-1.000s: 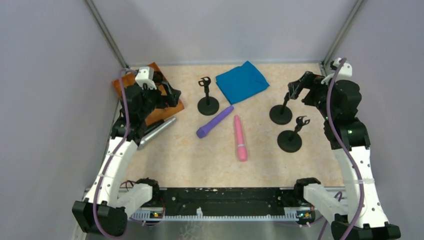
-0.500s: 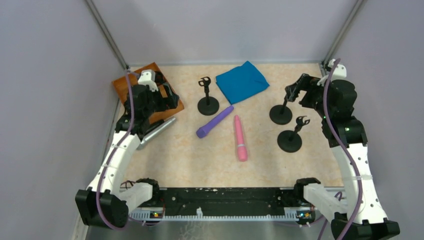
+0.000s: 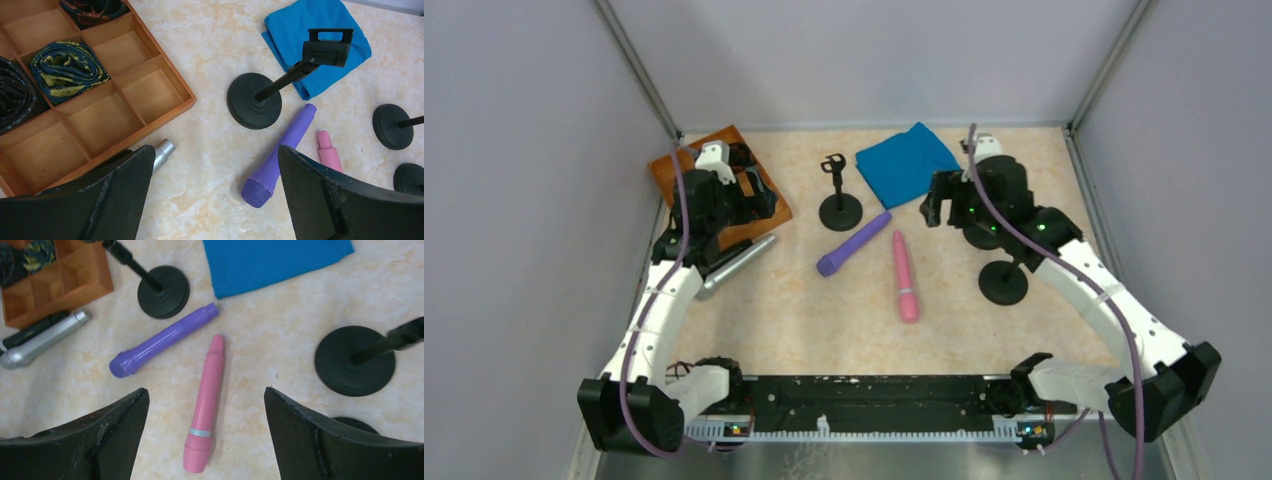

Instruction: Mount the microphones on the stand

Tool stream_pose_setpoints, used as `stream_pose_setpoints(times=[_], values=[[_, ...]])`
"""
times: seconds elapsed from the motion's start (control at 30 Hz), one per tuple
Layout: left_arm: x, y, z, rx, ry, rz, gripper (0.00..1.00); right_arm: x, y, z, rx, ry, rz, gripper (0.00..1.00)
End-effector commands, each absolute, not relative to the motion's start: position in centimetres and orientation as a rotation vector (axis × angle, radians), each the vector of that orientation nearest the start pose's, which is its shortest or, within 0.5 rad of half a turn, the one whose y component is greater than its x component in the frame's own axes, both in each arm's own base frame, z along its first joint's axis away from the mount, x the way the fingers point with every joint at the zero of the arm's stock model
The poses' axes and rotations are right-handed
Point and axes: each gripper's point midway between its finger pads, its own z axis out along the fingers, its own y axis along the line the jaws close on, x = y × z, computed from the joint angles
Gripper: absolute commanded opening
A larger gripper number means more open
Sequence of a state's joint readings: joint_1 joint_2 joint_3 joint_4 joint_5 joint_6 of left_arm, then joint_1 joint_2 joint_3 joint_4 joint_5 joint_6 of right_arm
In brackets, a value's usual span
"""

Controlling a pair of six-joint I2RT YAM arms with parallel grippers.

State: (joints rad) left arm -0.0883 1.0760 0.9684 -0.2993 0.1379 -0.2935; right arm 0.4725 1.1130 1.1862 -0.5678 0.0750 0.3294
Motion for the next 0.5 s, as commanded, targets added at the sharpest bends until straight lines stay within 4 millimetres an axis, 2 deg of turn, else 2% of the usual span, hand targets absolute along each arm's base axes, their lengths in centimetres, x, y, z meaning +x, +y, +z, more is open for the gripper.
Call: stream_pose_setpoints(times=[0.0, 0.17, 0.3, 0.47], values=[[35.1, -6.7, 26.0, -0.104, 1.943, -0.405, 0.99, 30.7, 19.6, 25.5, -0.143, 2.115, 0.411, 0.84], [35.0, -6.8, 25.9, -0.097, 1.946, -0.407, 0.99, 29.7, 22.7, 20.1, -0.183, 2.225, 0.475, 0.81], [35.0, -7.0, 25.9, -0.088, 1.943, -0.419, 0.99, 29.1, 23.5, 15.8, -0.222, 2.341, 0.454, 0.79], [35.0, -7.0, 25.8, -0.086, 1.945, -0.424, 0.99, 27.9, 23.7, 11.3, -0.261, 2.442, 0.382, 0.78]])
